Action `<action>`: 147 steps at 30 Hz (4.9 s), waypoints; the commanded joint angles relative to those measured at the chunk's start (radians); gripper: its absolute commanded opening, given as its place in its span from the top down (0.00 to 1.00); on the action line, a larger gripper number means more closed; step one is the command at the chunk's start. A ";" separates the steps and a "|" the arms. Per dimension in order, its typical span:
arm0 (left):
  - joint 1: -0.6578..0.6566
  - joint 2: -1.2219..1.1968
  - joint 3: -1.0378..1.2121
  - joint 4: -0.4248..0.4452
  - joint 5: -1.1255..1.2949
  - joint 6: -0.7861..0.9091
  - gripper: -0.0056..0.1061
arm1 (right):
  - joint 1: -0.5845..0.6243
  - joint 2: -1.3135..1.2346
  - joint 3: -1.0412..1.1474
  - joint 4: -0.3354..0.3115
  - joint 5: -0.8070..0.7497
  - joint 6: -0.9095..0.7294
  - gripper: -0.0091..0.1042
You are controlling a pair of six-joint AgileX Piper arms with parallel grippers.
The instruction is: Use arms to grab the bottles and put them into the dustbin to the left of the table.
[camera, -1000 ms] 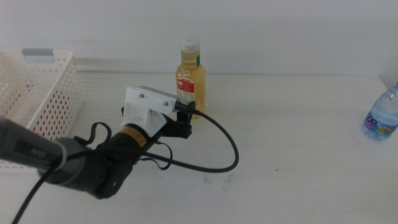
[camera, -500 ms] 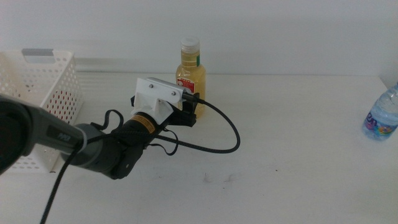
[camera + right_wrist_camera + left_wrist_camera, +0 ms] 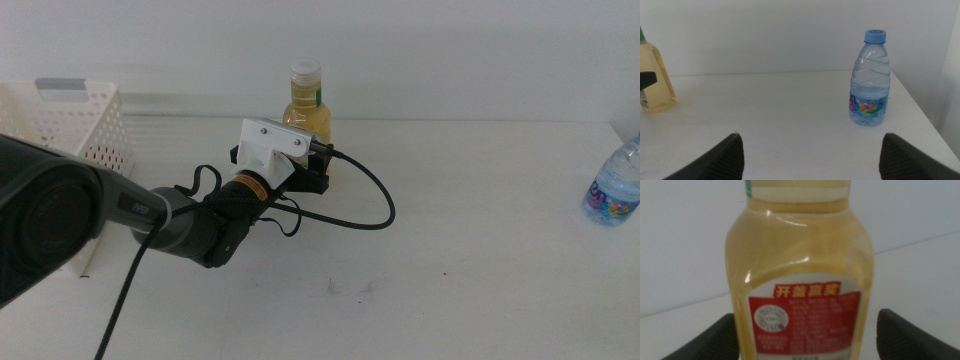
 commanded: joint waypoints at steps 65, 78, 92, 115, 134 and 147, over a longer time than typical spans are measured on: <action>0.733 -0.266 -0.575 -0.188 1.967 0.490 0.96 | -0.006 -0.004 0.003 -0.004 -0.006 -0.005 0.12; 0.728 -0.185 -0.586 -0.253 1.949 0.389 0.31 | -0.006 -0.004 0.003 -0.004 -0.006 -0.005 0.12; 0.507 -0.765 -0.604 -0.448 2.115 0.377 0.11 | -0.006 -0.004 0.003 -0.004 -0.006 -0.005 0.12; -0.098 -1.126 -0.430 -0.525 2.081 0.518 0.11 | -0.006 -0.004 0.003 -0.004 -0.006 -0.005 0.12; -0.098 -1.126 -0.430 -0.523 1.999 0.527 0.11 | -0.006 -0.004 0.003 0.017 -0.043 -0.005 0.12; -0.098 -1.126 -0.430 -0.523 1.999 0.527 0.11 | -0.008 -0.004 0.003 -0.001 -0.113 -0.006 0.12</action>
